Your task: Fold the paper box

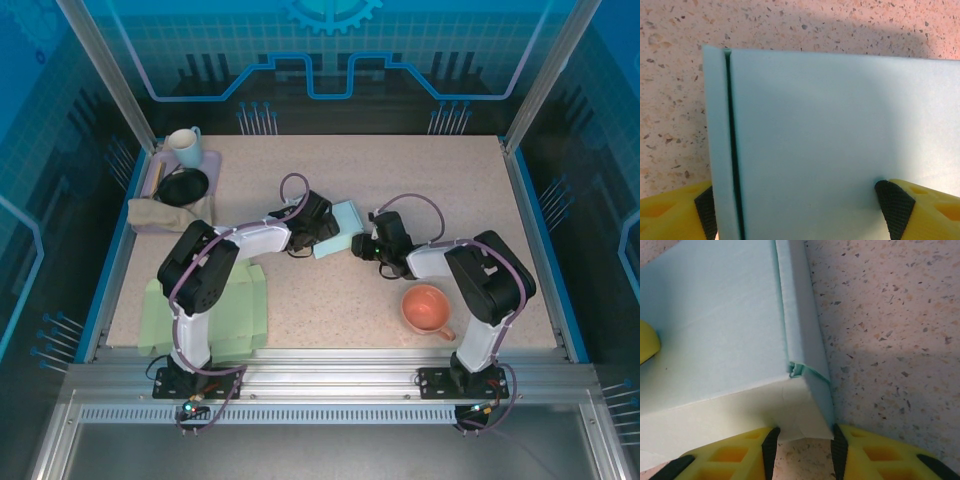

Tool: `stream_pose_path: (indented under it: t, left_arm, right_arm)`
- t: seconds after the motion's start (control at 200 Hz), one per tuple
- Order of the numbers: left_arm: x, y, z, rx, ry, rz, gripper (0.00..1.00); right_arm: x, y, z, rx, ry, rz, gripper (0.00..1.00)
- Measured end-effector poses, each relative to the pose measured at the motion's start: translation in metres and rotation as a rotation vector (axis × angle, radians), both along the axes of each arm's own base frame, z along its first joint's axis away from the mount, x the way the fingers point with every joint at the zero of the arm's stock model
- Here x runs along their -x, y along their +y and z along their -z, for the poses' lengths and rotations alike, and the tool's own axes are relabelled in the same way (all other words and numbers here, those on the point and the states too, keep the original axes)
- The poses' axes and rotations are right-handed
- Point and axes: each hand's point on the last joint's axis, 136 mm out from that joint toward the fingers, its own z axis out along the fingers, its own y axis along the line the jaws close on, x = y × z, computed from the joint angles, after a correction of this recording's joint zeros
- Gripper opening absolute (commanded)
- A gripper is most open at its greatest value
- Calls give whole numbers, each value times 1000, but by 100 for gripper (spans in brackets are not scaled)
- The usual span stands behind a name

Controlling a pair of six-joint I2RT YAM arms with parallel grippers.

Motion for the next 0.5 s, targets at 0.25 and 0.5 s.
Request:
stream_pose_path:
  t: [0.25,0.5]
  left_arm:
    - [1,-2,0,1,4,4,83]
    - [6,-5,-1,-18,21,-2,83]
  right_arm:
    - [-2,0,1,-47,52,10,27]
    - [-8,2,1,-125,111,62,30]
